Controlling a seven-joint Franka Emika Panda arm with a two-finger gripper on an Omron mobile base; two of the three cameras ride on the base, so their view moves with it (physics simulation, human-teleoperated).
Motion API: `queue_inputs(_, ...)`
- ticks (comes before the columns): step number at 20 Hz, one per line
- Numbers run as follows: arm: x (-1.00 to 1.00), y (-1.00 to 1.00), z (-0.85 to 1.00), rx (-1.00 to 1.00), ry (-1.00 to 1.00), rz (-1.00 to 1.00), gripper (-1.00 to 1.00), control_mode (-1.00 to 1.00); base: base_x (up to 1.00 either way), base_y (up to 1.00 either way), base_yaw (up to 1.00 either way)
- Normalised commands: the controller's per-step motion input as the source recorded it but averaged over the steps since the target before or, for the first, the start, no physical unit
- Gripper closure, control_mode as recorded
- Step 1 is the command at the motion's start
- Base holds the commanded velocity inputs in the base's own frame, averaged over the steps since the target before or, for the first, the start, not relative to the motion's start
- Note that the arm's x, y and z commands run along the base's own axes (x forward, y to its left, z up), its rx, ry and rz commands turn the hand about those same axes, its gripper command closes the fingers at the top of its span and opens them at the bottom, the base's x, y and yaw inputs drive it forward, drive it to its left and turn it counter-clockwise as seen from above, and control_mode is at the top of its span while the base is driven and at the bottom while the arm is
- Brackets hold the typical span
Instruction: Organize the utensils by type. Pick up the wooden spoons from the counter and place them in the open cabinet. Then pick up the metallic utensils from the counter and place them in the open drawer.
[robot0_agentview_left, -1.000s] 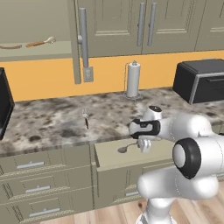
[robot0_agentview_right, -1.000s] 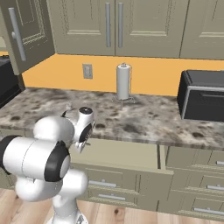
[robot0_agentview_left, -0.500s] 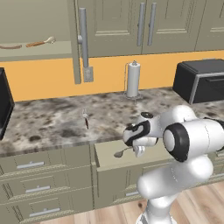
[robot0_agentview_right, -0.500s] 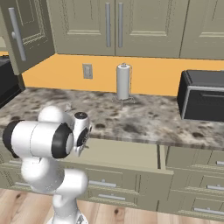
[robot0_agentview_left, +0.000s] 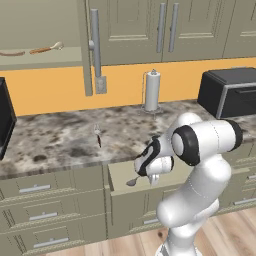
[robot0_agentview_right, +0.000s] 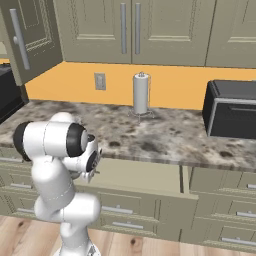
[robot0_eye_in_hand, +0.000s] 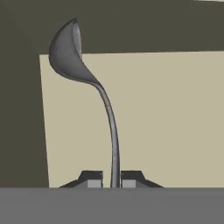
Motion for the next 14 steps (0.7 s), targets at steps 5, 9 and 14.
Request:
queue_inputs(5, 0.06, 0.00, -0.35, -0.01, 0.00, 0.00, 1.00, -1.00, 0.00, 0.00, 0.00)
queue_inputs(9, -0.14, 0.02, -0.18, 0.00, -0.04, 0.00, 1.00, -1.00, 0.00, 0.00, 0.00)
queue_inputs(14, -0.79, 0.04, -0.34, 0.00, -0.12, 0.02, 1.00, -1.00, 0.00, 0.00, 0.00)
